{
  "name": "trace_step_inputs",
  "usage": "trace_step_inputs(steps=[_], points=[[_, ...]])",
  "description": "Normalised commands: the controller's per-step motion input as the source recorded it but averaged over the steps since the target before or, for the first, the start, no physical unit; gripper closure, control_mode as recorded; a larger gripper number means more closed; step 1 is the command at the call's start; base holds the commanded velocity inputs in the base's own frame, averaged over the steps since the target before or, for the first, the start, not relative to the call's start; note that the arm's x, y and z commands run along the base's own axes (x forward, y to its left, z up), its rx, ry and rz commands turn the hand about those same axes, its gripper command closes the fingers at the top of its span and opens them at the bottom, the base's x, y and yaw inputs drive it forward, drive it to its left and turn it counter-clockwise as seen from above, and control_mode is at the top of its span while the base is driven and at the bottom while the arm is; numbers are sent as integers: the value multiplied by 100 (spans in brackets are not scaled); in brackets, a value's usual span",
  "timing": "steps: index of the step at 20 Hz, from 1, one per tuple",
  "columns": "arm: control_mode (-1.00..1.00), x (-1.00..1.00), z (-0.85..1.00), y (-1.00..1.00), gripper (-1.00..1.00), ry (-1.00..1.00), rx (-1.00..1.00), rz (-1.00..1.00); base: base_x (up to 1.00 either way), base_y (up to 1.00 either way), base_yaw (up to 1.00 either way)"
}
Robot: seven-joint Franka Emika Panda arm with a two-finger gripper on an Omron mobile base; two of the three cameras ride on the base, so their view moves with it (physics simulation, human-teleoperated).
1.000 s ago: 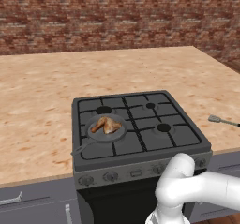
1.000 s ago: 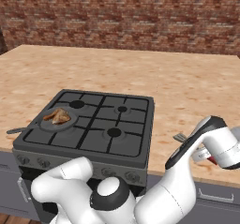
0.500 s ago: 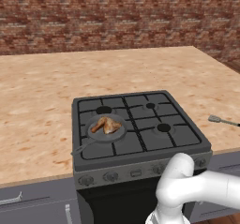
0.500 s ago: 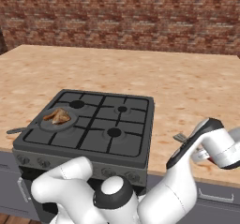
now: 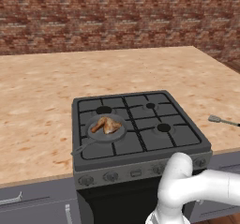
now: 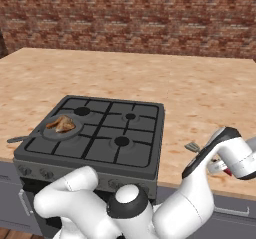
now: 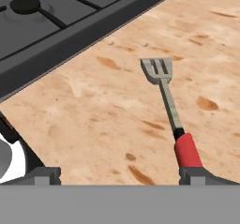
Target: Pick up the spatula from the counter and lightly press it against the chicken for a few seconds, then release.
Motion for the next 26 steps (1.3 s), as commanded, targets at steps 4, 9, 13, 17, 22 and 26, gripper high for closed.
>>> trace_step_inputs(steps=[4,9,13,17,22,26], points=[[-100,10,-13,-19,-100,5,0,0,0,0,0],[-100,11,-12,-14,-100,5,1,2,0,0,0],[-100,9,-12,-4,-100,5,1,4,0,0,0],[-100,7,-11,0,-100,5,1,3,0,0,0],[-100,1,-8,-2,-100,1,1,3,0,0,0],[-100,0,-3,-5,-100,0,1,3,0,0,0]])
